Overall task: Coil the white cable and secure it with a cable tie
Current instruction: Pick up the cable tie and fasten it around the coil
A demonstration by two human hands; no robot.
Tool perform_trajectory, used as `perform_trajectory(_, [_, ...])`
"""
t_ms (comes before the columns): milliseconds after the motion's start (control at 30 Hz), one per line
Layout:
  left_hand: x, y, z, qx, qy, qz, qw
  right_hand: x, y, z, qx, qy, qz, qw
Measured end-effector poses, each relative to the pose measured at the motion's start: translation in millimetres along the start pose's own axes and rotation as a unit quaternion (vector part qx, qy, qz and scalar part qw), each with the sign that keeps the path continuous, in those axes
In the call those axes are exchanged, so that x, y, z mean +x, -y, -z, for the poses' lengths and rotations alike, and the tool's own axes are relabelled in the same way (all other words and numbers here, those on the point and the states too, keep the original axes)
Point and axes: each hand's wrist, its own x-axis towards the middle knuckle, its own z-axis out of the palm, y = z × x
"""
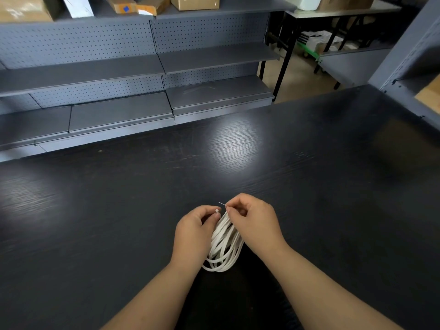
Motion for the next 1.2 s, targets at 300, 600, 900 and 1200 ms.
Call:
perform_trajectory(300, [8, -4, 8, -0.014, 0.025, 0.024, 0.999, 1, 1, -1, -0.049, 0.011, 0.014, 0.999])
perform_trajectory(600, [12, -8, 14, -0.048, 0.058, 0.054, 0.996, 3, -2, -12, -0.163, -0.022, 0.087, 0.982])
perform_trajectory(900, [11, -10, 14, -0.049, 0.059, 0.054, 0.996, -1, -5, -15, -0.156, -0.066, 0.114, 0.979])
perform_trajectory(1200, [12, -5, 10, -0.060, 0.042, 0.064, 0.995, -1, -6, -21, -0.181, -0.110, 0.160, 0.964])
